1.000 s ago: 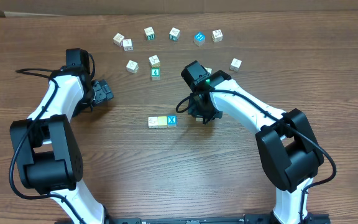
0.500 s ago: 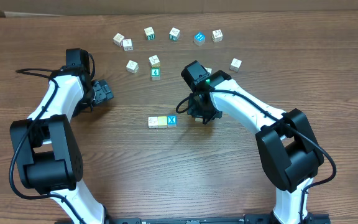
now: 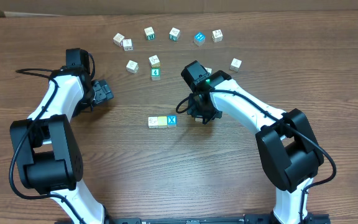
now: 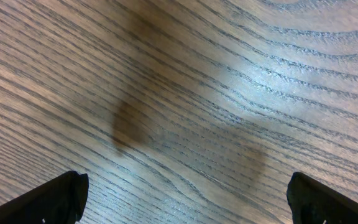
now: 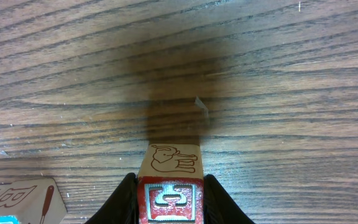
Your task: Form a horizontal line
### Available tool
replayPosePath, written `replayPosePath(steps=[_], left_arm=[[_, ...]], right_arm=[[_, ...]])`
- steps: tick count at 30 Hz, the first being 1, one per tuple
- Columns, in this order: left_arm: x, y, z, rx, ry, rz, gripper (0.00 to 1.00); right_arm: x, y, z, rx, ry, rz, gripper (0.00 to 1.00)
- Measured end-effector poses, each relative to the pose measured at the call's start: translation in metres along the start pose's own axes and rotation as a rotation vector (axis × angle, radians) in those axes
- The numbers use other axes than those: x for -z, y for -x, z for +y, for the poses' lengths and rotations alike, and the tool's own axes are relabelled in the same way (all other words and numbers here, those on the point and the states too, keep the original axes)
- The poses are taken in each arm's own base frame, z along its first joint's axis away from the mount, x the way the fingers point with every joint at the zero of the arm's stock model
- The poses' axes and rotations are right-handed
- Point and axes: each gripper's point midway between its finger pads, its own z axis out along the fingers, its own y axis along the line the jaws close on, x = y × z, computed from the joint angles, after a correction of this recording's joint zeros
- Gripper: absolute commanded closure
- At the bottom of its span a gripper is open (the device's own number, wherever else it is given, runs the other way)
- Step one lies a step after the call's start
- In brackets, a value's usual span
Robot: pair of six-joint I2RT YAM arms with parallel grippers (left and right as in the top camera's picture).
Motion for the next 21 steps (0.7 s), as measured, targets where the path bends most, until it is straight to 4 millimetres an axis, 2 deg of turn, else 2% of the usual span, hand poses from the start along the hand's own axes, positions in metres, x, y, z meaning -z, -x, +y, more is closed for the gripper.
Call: replayPosePath(steps=[21], left_arm=[[0.0000,0.0000,0.0000,0.000,0.000,0.000,0.00]], right_arm=[[0.0000,-0.0001,0.0000,0.000,0.000,0.001,0.76]])
